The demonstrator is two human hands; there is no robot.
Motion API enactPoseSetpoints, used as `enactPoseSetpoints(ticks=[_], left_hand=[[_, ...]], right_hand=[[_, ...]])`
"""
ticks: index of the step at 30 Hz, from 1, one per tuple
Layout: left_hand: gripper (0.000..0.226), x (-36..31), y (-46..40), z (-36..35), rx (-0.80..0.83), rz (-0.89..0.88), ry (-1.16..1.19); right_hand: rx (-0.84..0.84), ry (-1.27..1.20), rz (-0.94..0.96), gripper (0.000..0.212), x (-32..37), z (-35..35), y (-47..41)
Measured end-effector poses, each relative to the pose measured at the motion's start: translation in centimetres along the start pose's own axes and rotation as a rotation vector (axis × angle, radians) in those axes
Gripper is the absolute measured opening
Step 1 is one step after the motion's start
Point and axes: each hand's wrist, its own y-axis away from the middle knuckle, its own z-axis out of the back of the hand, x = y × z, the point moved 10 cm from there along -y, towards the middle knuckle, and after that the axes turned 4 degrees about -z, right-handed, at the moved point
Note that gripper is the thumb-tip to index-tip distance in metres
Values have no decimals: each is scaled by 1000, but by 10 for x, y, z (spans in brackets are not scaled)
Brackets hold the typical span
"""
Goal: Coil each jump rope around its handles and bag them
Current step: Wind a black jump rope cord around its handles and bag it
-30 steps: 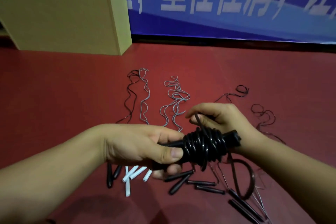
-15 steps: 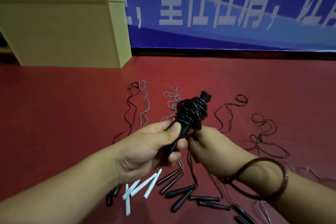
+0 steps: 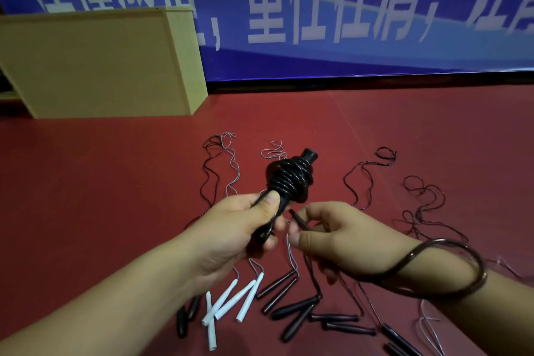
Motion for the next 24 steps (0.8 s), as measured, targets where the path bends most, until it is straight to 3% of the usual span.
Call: enactPoseSetpoints(ticks=[3,8,10,13,19,24], left_hand=[[25,1,-2,7,-55,-1,-36],[32,8,-9,27,-193,6,-192],[34,11,-12,37,-233,14,-289],[30,13,-14,49,-274,7,-404],[28,20,-16,63,-263,36,-689],[26,12,-22,72,-317,16,-1065]], right_hand=[[-10,-48,-16,3,-1,2,-2],[31,-153,-98,38,-14,-6,-8],[48,-119,-122,25,-16,-10,-8],[42,38,-119,10,-16,-10,-4],[-101,736,5,47,7,0,6],[-113,890,122,36,20,-17,9]])
